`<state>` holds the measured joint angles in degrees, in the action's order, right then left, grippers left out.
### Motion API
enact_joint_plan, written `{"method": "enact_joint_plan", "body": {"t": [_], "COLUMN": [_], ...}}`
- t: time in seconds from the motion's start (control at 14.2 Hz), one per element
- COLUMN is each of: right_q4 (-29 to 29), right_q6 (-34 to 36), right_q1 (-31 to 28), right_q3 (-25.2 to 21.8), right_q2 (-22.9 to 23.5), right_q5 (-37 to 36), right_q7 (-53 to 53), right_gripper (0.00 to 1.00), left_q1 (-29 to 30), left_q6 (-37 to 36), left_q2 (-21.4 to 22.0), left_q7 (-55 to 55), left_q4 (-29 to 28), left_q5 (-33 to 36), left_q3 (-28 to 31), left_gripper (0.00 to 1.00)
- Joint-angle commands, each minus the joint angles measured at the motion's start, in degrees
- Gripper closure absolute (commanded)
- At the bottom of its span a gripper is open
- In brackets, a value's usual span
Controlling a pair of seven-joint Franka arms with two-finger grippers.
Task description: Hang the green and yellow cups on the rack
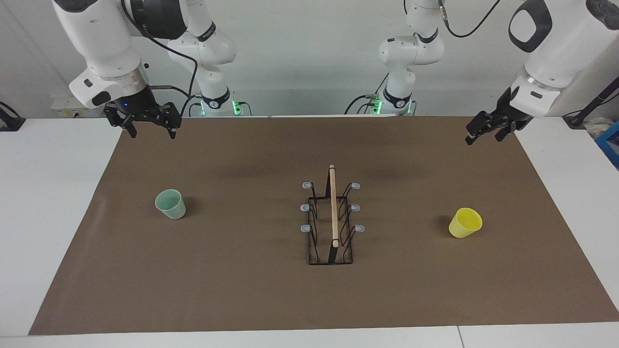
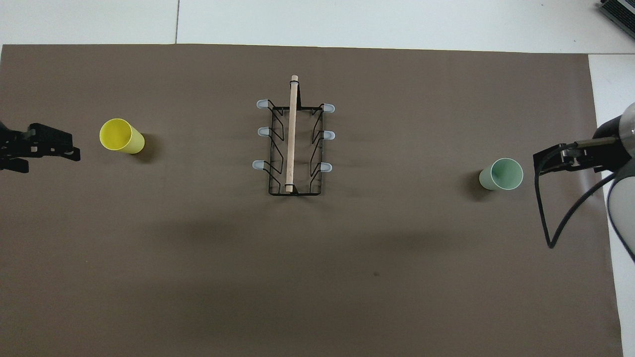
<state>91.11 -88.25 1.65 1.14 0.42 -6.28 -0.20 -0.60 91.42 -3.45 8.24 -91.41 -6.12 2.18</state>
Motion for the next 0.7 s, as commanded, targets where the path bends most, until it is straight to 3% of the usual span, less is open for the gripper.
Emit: {"method": "enact_joint_plan", "body": {"t": [0.0, 0.28, 0.42, 0.63], "right_q4": [3.37, 4.52, 5.3, 7.68], "right_q6": [-1.49, 0.09, 0.79, -0.26], "right_q1": [0.82, 3.1, 3.01, 5.82], "right_q3": [0.09, 0.09, 0.09, 0.18], "right_q2": [-2.35, -3.06, -3.58, -3.94], "right_q5": [-3.99, -5.5, -6.63, -15.67], "right_q7": [-6.79, -11.64, -19.79, -32.63], "right_gripper": [0.0, 0.0, 0.0, 0.0], "left_q1": [1.56, 1.39, 1.47, 2.0], "left_q6": [-1.16, -0.1, -0.1, -1.68], "left_q2": [-8.22, -15.35, -18.95, -27.2], "left_q7": [7.81, 21.08, 28.11, 37.35], "left_q4": [7.72, 12.39, 14.93, 22.13], "left_q5": [-3.09, -8.71, -11.09, -11.89], "left_q3": [-0.07, 4.13, 5.29, 5.73], "left_gripper": [0.01, 0.04, 0.04, 0.06]}}
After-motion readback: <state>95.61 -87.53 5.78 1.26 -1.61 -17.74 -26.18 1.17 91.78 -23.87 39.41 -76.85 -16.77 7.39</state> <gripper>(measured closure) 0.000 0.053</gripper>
